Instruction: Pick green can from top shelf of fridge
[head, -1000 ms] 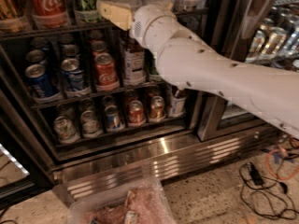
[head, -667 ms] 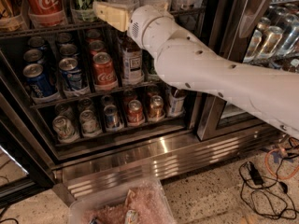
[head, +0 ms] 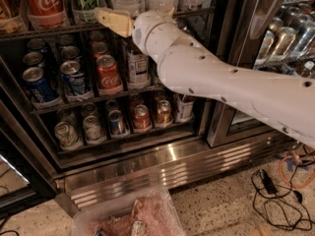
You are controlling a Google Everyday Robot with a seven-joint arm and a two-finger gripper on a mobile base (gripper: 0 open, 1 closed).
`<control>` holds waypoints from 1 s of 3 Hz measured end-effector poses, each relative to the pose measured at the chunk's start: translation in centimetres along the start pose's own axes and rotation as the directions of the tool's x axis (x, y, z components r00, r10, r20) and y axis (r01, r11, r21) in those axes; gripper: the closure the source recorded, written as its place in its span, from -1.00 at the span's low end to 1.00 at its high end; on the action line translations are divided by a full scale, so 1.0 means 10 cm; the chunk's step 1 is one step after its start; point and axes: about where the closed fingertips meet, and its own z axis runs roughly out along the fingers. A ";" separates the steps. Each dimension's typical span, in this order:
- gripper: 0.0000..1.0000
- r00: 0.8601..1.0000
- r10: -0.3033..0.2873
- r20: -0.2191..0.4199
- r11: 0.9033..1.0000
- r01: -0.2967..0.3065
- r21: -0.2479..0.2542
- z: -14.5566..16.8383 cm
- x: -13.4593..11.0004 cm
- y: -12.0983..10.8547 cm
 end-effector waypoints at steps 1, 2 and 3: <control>-1.00 1.000 -0.003 0.009 1.000 0.002 0.007 0.00 -0.01 -0.03; -1.00 1.000 -0.003 0.009 1.000 0.002 0.007 -0.01 -0.01 -0.03; -1.00 1.000 -0.003 0.008 1.000 0.003 0.005 0.01 0.03 -0.02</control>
Offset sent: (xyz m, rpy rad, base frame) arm 0.3343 0.2442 -0.2992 -0.1320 0.0537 0.1216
